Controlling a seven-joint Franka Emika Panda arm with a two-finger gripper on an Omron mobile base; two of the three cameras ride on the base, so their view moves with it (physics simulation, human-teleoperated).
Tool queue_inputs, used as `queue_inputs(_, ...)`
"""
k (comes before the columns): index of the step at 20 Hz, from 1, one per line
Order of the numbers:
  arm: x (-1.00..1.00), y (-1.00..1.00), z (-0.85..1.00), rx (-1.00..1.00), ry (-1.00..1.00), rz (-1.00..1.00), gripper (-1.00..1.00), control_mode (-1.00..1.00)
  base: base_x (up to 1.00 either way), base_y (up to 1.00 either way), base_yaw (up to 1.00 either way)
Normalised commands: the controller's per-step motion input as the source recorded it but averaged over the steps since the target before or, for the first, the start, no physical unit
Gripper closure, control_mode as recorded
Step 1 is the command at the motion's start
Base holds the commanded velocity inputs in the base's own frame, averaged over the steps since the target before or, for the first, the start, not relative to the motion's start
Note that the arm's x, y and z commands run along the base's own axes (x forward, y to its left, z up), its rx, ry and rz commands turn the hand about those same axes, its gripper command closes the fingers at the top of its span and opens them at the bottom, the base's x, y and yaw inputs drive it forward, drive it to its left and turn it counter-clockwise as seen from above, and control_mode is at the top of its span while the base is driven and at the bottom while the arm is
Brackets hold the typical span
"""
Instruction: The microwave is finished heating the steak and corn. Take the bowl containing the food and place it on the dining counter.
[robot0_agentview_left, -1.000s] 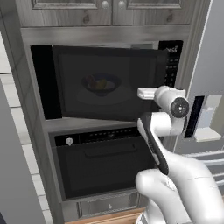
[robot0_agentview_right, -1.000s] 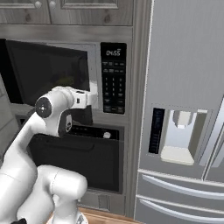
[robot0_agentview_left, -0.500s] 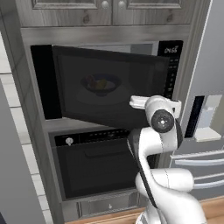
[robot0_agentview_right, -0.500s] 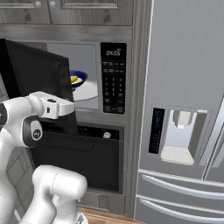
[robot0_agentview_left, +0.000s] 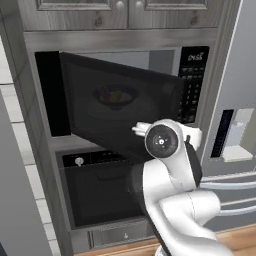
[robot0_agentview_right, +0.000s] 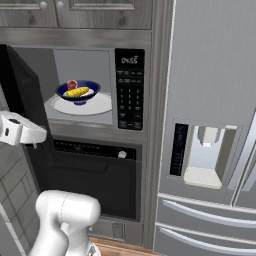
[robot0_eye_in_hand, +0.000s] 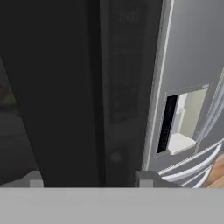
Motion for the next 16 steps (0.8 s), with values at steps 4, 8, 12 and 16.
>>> queue_inputs(4, -1.0, 0.0, -0.09, 0.0, -0.14, 0.12, -1.0, -1.0, 0.0, 0.0, 0.0)
queue_inputs(8, -1.0, -0.01, -0.03, 0.0, -0.17, 0.11, -1.0, -1.0, 0.0, 0.0, 0.0)
queue_inputs(12, -0.91, 0.06, 0.01, -0.02, -0.22, 0.11, -1.0, -1.0, 0.0, 0.0, 0.0)
queue_inputs(16, -0.03, 0.52, 0.0, -0.06, -0.28, 0.0, -1.0, -1.0, 0.0, 0.0, 0.0)
